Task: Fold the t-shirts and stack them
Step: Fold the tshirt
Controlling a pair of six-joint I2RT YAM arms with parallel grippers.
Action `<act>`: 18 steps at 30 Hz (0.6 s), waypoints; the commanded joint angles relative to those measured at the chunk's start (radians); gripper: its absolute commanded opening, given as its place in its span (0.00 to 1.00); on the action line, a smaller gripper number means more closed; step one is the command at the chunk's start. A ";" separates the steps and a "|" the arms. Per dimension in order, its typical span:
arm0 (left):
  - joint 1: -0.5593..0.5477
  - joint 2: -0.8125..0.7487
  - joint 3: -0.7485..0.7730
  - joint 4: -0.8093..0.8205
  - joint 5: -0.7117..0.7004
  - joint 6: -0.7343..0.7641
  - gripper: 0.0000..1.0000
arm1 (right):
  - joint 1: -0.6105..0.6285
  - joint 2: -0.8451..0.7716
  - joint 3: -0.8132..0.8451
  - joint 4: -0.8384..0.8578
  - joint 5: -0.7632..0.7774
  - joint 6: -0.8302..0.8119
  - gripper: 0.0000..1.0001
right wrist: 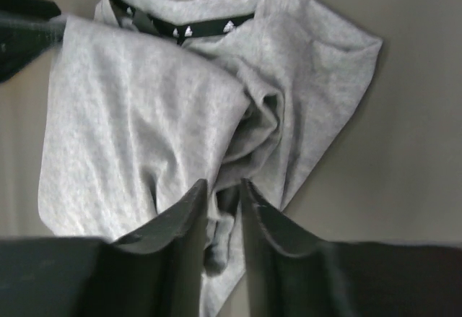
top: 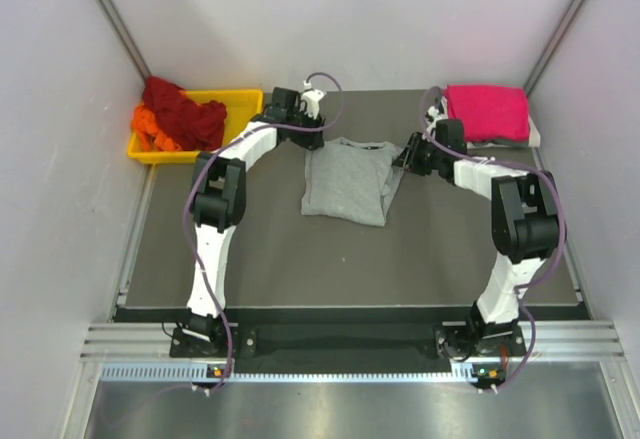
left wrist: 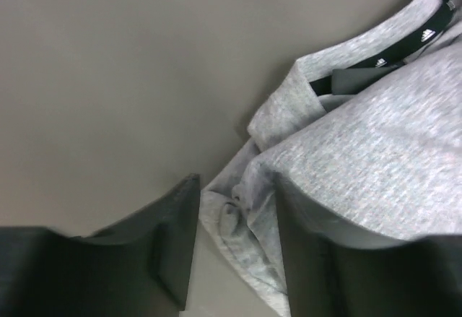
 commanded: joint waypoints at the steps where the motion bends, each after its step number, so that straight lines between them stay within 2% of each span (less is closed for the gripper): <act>1: 0.008 -0.055 0.018 -0.006 0.065 -0.015 0.53 | -0.015 0.004 0.073 0.006 -0.009 -0.021 0.31; 3: 0.009 -0.104 -0.046 -0.003 0.079 -0.028 0.61 | -0.015 -0.048 0.041 0.003 0.011 -0.024 0.39; 6: 0.014 -0.210 -0.129 -0.004 0.077 -0.023 0.63 | -0.010 -0.141 -0.016 0.000 0.043 -0.021 0.40; 8: 0.017 -0.290 -0.180 -0.016 0.071 -0.011 0.63 | 0.003 -0.199 -0.088 0.000 0.043 -0.006 0.39; 12: 0.015 -0.406 -0.397 -0.038 0.119 -0.012 0.57 | 0.028 -0.275 -0.250 0.058 0.019 0.054 0.25; 15: 0.014 -0.459 -0.528 -0.056 0.189 0.002 0.56 | 0.068 -0.278 -0.298 0.112 -0.023 0.097 0.25; 18: -0.001 -0.485 -0.611 -0.068 0.214 0.035 0.59 | 0.108 -0.237 -0.302 0.142 -0.037 0.118 0.27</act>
